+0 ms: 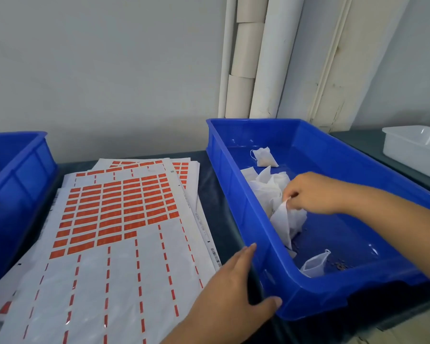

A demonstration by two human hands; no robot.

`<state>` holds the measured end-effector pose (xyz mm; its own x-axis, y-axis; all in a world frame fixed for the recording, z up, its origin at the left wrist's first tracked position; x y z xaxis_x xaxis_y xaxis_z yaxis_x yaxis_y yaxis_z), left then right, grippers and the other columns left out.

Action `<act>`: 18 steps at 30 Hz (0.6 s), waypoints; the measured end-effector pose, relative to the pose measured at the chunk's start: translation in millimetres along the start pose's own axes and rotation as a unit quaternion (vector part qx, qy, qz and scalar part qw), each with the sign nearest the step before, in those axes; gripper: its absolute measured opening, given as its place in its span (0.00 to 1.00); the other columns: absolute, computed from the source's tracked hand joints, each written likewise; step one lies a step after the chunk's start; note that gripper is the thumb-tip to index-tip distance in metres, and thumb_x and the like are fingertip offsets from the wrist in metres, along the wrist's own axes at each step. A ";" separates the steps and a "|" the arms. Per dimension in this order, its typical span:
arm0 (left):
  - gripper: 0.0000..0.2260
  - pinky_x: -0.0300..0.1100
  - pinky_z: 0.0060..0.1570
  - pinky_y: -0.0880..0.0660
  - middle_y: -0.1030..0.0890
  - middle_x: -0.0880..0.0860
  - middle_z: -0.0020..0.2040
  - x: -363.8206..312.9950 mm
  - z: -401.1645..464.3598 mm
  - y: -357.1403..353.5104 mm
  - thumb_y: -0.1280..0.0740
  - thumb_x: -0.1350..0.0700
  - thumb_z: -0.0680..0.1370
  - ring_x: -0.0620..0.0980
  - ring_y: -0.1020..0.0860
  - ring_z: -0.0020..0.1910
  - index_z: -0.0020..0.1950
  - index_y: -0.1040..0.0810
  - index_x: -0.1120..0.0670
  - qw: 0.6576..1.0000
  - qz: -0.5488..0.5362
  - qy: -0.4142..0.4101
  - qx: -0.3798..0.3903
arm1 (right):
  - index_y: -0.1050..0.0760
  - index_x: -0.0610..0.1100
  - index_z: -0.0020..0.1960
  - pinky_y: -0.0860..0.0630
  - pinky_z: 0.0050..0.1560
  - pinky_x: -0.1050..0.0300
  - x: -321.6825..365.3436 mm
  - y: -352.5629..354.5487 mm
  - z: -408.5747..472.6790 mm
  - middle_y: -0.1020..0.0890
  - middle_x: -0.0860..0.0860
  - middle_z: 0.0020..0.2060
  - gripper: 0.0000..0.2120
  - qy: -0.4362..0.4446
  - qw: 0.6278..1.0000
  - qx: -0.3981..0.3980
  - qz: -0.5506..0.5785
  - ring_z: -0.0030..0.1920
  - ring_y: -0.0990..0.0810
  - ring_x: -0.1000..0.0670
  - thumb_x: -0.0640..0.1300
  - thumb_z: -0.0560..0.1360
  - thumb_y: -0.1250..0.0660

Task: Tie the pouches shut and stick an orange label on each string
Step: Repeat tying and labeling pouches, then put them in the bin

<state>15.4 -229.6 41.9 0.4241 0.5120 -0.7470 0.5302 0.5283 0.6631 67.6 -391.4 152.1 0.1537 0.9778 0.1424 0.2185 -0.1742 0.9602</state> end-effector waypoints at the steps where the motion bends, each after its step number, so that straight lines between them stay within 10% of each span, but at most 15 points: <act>1: 0.38 0.34 0.62 0.42 0.45 0.30 0.72 0.7 -2.6 12.1 0.35 0.31 0.67 0.30 0.41 0.62 0.69 0.55 0.28 1.000 -0.002 -0.003 -0.019 | 0.21 0.45 0.39 0.28 0.41 0.55 -0.8 13.7 -4.1 0.19 0.48 0.38 0.09 -0.005 0.999 -0.019 0.032 0.38 0.23 0.51 0.42 0.76 0.36; 7: 0.18 0.38 0.59 0.33 0.31 0.33 0.64 9.9 -8.0 90.1 0.40 0.36 0.73 0.33 0.34 0.56 0.62 0.37 0.29 0.989 -0.062 0.011 -0.137 | 0.21 0.33 0.46 0.24 0.47 0.63 43.2 75.7 -24.4 0.19 0.40 0.45 0.11 0.067 0.976 -0.075 0.193 0.40 0.22 0.52 0.39 0.79 0.39; 10: 0.14 0.33 0.52 0.30 0.28 0.31 0.56 7.7 -8.9 121.3 0.39 0.36 0.69 0.38 0.27 0.59 0.54 0.34 0.30 0.976 -0.154 0.001 -0.154 | 0.26 0.29 0.44 0.24 0.56 0.47 86.9 81.8 -22.8 0.23 0.34 0.42 0.12 0.106 0.959 -0.066 0.253 0.42 0.25 0.46 0.38 0.78 0.40; 15: 0.34 0.37 0.51 0.28 0.33 0.34 0.60 17.6 -26.1 184.6 0.35 0.32 0.58 0.39 0.29 0.57 0.63 0.37 0.33 0.955 -0.123 0.005 -0.271 | 0.22 0.38 0.39 0.28 0.29 0.68 162.5 63.5 -2.1 0.23 0.49 0.28 0.12 0.128 0.955 -0.026 0.266 0.29 0.24 0.57 0.40 0.78 0.38; 18: 0.22 0.25 0.40 0.29 0.31 0.34 0.48 19.6 -62.3 230.2 0.39 0.27 0.60 0.36 0.28 0.49 0.48 0.32 0.37 0.897 -0.047 -0.046 -0.438 | 0.25 0.37 0.39 0.25 0.29 0.64 204.5 45.7 19.0 0.24 0.46 0.30 0.10 0.129 0.948 -0.014 0.291 0.31 0.24 0.51 0.39 0.77 0.39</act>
<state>100.0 -55.8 182.8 0.4882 0.4000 -0.7757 -0.1954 0.9163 0.3496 127.4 -201.7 220.5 -0.0007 0.7141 0.7000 0.1438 -0.6927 0.7068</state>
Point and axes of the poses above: each hand's wrist, its own z-axis towards the middle knuckle, its own y-axis out of the back of the hand, x = y × z, the point moved 10 cm from there along z, towards the middle knuckle
